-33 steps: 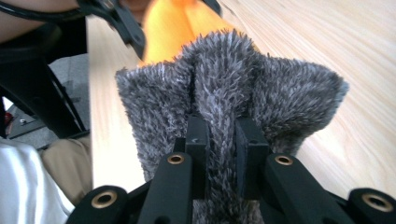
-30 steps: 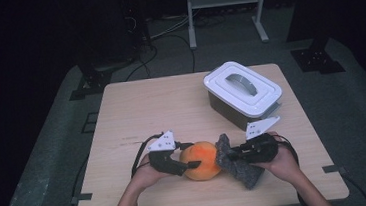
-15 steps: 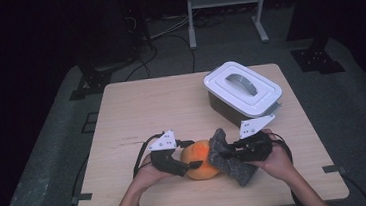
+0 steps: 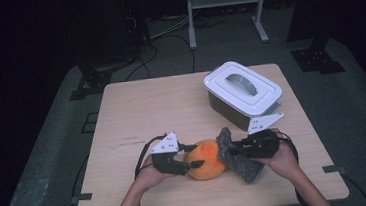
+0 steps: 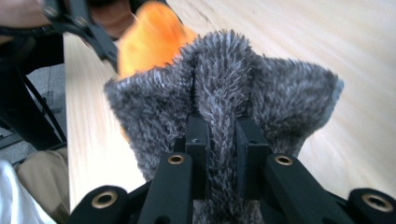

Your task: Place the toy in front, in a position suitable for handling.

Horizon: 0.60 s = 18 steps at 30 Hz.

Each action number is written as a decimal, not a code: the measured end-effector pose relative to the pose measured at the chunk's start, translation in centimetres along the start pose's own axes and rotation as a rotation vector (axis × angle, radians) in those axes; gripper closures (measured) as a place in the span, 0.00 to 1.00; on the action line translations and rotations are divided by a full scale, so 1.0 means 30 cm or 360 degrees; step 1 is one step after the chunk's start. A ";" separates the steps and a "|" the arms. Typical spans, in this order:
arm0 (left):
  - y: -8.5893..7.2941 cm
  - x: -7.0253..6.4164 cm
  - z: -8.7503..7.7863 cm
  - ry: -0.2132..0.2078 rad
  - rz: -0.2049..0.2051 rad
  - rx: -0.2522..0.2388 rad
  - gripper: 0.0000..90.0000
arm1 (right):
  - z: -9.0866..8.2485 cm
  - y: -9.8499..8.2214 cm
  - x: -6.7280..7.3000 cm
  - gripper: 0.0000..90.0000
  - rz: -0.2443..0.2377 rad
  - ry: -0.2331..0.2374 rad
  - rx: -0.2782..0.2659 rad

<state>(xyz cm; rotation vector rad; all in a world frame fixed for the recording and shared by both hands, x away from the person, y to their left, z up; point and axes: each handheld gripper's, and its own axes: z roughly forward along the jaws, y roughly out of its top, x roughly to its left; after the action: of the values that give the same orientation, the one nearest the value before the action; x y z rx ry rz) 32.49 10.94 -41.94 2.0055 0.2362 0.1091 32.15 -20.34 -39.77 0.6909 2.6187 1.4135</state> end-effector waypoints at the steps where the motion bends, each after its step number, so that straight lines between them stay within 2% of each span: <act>1: 0.003 -0.003 0.003 -0.0001 0.0010 0.0002 0.53 | -0.006 0.013 0.009 0.86 -0.0008 0.0017 -0.0028; 5: 0.013 -0.016 0.009 0.0007 0.0042 0.0019 0.55 | -0.007 0.074 0.049 0.86 -0.0082 0.0069 -0.0084; 7: 0.010 -0.013 0.004 -0.0003 0.0045 0.0017 0.54 | 0.005 0.087 0.060 0.86 -0.0123 0.0055 -0.0055; 9: 0.005 -0.010 0.001 -0.0024 0.0042 0.0011 0.49 | 0.013 0.079 0.052 0.86 -0.0110 0.0085 -0.0046; 11: 0.008 -0.005 0.002 -0.0047 0.0010 -0.0012 0.40 | 0.016 0.066 0.045 0.86 -0.0100 0.0089 -0.0039; 13: 0.010 -0.002 0.002 -0.0018 0.0009 -0.0007 0.28 | 0.016 0.051 0.039 0.86 -0.0082 0.0092 -0.0037; 15: -0.001 0.008 0.010 -0.0004 -0.0022 0.0018 0.20 | 0.008 0.039 0.031 0.86 -0.0063 0.0086 -0.0037; 18: -0.021 0.013 0.030 -0.0027 -0.0050 0.0041 0.19 | 0.000 0.027 0.023 0.86 -0.0049 0.0082 -0.0034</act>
<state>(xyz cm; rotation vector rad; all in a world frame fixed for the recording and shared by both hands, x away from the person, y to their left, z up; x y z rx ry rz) 32.96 10.50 -42.90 2.0264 0.2594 0.0691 31.82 -19.67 -39.03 0.6170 2.6367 1.4672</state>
